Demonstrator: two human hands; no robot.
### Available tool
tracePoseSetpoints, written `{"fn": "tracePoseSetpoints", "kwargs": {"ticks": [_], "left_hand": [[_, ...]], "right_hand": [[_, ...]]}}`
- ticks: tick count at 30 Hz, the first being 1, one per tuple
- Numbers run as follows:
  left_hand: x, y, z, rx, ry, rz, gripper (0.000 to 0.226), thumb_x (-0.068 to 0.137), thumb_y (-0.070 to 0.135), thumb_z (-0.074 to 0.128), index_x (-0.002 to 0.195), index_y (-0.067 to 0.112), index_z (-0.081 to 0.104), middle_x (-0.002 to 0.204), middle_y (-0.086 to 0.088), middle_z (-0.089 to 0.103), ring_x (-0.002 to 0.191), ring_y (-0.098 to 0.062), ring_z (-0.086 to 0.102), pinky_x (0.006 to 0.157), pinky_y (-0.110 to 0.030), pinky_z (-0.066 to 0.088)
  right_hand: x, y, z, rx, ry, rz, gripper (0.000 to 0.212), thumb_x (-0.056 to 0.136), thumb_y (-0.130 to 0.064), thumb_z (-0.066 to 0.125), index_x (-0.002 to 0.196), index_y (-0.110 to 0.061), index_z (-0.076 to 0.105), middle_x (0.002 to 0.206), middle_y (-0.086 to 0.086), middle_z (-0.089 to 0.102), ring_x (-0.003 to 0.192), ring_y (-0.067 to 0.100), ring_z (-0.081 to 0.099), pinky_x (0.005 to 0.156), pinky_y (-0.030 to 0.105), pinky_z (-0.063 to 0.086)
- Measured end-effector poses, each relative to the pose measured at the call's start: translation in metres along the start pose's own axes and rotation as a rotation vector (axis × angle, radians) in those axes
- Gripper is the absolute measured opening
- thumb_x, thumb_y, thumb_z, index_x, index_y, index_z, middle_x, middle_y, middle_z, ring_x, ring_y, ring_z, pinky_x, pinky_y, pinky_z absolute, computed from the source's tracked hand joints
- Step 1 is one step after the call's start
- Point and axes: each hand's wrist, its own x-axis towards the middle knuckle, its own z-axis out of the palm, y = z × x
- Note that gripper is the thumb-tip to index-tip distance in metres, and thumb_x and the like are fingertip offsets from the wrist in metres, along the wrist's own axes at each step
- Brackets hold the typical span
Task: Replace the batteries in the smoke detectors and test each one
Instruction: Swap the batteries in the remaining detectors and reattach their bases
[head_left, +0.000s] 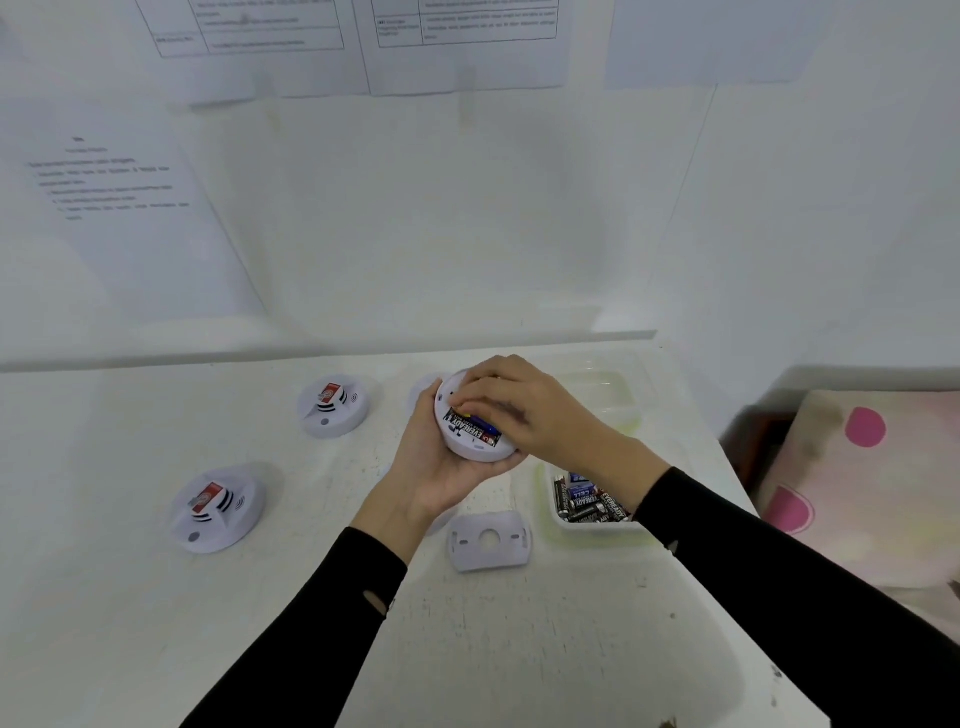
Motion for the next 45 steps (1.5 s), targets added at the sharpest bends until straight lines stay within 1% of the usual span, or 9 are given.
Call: {"fn": "tracePoseSetpoints", "kwargs": {"ticks": [2, 7, 13, 18, 22, 27, 32, 41, 45], "left_hand": [[0.000, 0.002, -0.002, -0.009, -0.011, -0.004, 0.037, 0.097, 0.041, 0.047, 0.107, 0.009, 0.063, 0.107, -0.014, 0.069, 0.100, -0.028, 0.068, 0.089, -0.045, 0.055], [0.000, 0.010, -0.003, -0.026, 0.040, 0.013, 0.050, 0.096, 0.047, 0.047, 0.120, 0.007, 0.064, 0.131, -0.017, 0.062, 0.129, -0.029, 0.054, 0.099, -0.050, 0.050], [-0.003, 0.004, -0.001, 0.052, 0.051, -0.019, 0.045, 0.096, 0.048, 0.048, 0.117, 0.011, 0.060, 0.116, -0.016, 0.068, 0.106, -0.031, 0.066, 0.083, -0.047, 0.056], [-0.003, 0.004, -0.002, 0.007, -0.002, -0.006, 0.040, 0.097, 0.046, 0.047, 0.114, 0.012, 0.059, 0.106, -0.012, 0.068, 0.095, -0.029, 0.070, 0.077, -0.044, 0.058], [-0.006, 0.001, -0.002, 0.005, -0.021, -0.002, 0.043, 0.097, 0.044, 0.047, 0.116, 0.009, 0.063, 0.113, -0.015, 0.068, 0.099, -0.032, 0.069, 0.083, -0.044, 0.058], [-0.008, -0.002, -0.002, 0.008, -0.034, 0.016, 0.046, 0.098, 0.046, 0.046, 0.123, 0.010, 0.062, 0.119, -0.019, 0.067, 0.103, -0.034, 0.068, 0.078, -0.045, 0.059], [-0.006, -0.007, -0.004, 0.038, -0.009, 0.021, 0.049, 0.097, 0.049, 0.047, 0.127, 0.012, 0.061, 0.126, -0.020, 0.064, 0.116, -0.035, 0.059, 0.089, -0.049, 0.056], [-0.008, -0.012, -0.007, 0.167, -0.031, 0.048, 0.049, 0.098, 0.051, 0.046, 0.126, 0.014, 0.062, 0.125, -0.016, 0.064, 0.111, -0.030, 0.063, 0.086, -0.046, 0.054], [-0.009, -0.013, -0.007, 0.145, -0.020, 0.060, 0.049, 0.100, 0.051, 0.043, 0.119, 0.013, 0.066, 0.118, -0.015, 0.066, 0.105, -0.030, 0.065, 0.076, -0.045, 0.056]], "right_hand": [[0.001, -0.002, -0.003, 0.038, 0.015, 0.042, 0.014, 0.092, -0.012, 0.061, 0.104, -0.011, 0.069, 0.100, -0.001, 0.067, 0.091, 0.011, 0.055, 0.086, 0.021, 0.042], [0.003, -0.003, -0.012, 0.177, 0.078, 0.193, 0.012, 0.090, -0.020, 0.067, 0.101, -0.016, 0.069, 0.094, -0.006, 0.067, 0.091, 0.002, 0.055, 0.079, 0.012, 0.040], [-0.001, -0.002, 0.001, 0.040, 0.018, 0.028, 0.011, 0.089, -0.015, 0.067, 0.098, -0.010, 0.071, 0.099, -0.001, 0.068, 0.091, 0.012, 0.057, 0.086, 0.026, 0.044], [-0.010, 0.007, 0.006, -0.078, 0.026, -0.065, 0.021, 0.094, -0.016, 0.058, 0.111, -0.012, 0.070, 0.115, 0.006, 0.062, 0.101, 0.021, 0.056, 0.091, 0.035, 0.045], [-0.019, 0.009, 0.005, -0.223, -0.009, -0.102, 0.030, 0.097, -0.021, 0.050, 0.123, -0.018, 0.066, 0.134, 0.009, 0.053, 0.114, 0.027, 0.051, 0.098, 0.041, 0.041], [-0.031, 0.007, 0.005, -0.388, -0.018, -0.058, 0.039, 0.098, -0.032, 0.040, 0.133, -0.031, 0.058, 0.147, 0.006, 0.044, 0.128, 0.031, 0.041, 0.108, 0.042, 0.034], [-0.039, 0.007, 0.005, -0.415, -0.012, -0.038, 0.040, 0.098, -0.034, 0.039, 0.134, -0.033, 0.056, 0.147, 0.003, 0.044, 0.134, 0.030, 0.036, 0.111, 0.043, 0.031], [-0.042, 0.007, 0.005, -0.361, 0.007, -0.057, 0.035, 0.100, -0.034, 0.041, 0.124, -0.026, 0.064, 0.137, 0.003, 0.052, 0.129, 0.029, 0.043, 0.104, 0.043, 0.035], [-0.050, 0.007, 0.008, -0.376, -0.026, -0.042, 0.038, 0.100, -0.034, 0.038, 0.132, -0.031, 0.058, 0.145, 0.001, 0.046, 0.136, 0.026, 0.037, 0.108, 0.043, 0.032]]}}
